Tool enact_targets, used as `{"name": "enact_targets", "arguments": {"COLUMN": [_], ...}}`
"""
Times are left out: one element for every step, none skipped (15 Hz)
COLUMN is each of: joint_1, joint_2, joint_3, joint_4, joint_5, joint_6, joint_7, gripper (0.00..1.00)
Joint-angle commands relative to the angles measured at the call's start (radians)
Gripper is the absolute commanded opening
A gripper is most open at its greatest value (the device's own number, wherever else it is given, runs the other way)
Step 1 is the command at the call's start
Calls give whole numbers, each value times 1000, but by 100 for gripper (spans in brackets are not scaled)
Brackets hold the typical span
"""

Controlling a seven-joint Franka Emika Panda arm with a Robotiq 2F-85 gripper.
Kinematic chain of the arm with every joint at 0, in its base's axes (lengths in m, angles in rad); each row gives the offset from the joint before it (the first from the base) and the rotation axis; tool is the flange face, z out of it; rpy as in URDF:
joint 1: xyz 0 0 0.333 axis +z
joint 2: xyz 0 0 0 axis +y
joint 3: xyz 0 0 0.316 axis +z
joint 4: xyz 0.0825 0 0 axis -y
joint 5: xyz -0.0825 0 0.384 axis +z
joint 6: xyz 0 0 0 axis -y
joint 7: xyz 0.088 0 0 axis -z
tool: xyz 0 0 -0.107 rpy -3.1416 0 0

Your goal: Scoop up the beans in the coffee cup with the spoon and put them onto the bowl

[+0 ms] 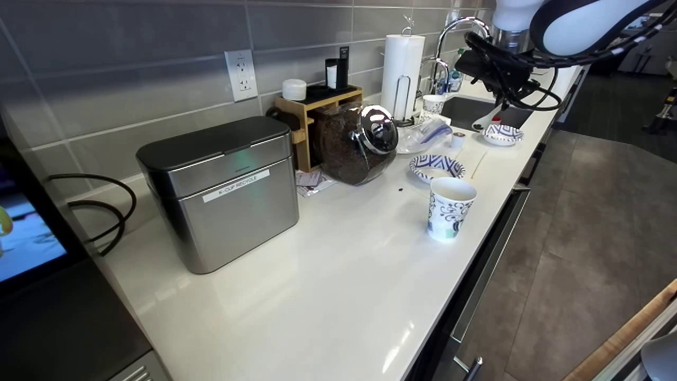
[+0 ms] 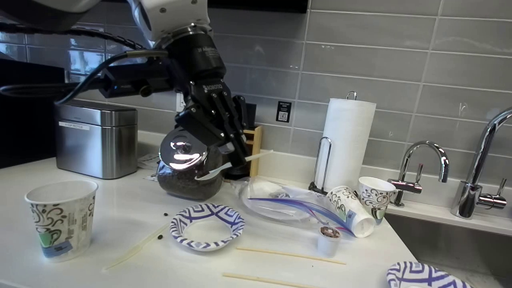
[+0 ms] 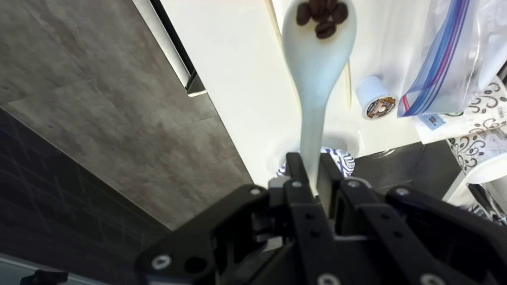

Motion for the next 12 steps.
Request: {"name": "enact_targets", "arguments": {"joint_1": [57, 73, 86, 99, 112, 124, 134, 145, 155, 164, 173, 182], "joint_2": [23, 22, 21, 21, 20, 19, 19, 19, 17, 17, 17, 16], "joint_3": [-6, -10, -12, -14, -16, -18, -17, -20, -22, -23, -24, -25], "joint_4": [26, 26, 25, 25, 23, 22, 22, 22, 20, 19, 19, 18], "joint_5": [-122, -142, -168, -186, -205, -221, -240, -253, -271, -287, -304, -320], "joint_6": [-84, -100, -117, -134, -149, -163, -183, -198, -210, -221, -234, -243], "joint_7": [136, 154, 180, 200, 220, 238, 263, 281, 303, 321, 343, 365], "gripper": [3, 3, 3, 3, 3, 3, 3, 3, 3, 3, 3, 3]}}
